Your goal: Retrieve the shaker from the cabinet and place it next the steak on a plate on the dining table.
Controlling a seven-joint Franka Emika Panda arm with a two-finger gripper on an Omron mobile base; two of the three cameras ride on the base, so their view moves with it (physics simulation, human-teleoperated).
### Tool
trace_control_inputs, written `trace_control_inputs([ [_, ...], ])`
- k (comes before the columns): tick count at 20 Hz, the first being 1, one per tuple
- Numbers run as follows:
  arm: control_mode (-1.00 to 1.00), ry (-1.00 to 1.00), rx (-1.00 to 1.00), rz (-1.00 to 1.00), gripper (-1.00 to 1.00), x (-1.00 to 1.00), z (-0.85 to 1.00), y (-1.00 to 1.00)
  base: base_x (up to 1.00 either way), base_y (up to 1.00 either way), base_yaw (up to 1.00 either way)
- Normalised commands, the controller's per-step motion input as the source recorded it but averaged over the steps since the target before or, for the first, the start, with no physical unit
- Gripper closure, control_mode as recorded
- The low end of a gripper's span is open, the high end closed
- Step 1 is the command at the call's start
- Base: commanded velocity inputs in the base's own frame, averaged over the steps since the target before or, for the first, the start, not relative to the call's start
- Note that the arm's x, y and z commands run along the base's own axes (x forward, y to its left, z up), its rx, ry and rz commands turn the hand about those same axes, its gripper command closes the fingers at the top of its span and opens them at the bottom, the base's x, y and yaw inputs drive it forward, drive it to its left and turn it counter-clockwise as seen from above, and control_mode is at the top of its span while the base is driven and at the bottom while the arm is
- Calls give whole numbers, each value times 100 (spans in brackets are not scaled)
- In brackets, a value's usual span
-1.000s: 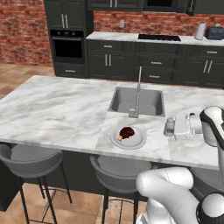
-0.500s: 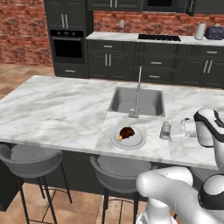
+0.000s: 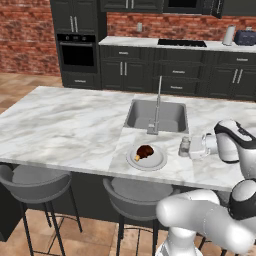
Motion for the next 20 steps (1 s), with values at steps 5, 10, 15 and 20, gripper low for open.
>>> trace_control_inputs([
  [5,-100,-3,0,0,100,24,-17,0,0,0,0],
  [10,-100,-5,0,1,100,14,-17,0,0,0,0],
  [15,-100,-5,0,4,100,7,-19,-4,0,0,0],
  [20,-100,-3,0,7,100,5,-13,-9,0,0,0],
])
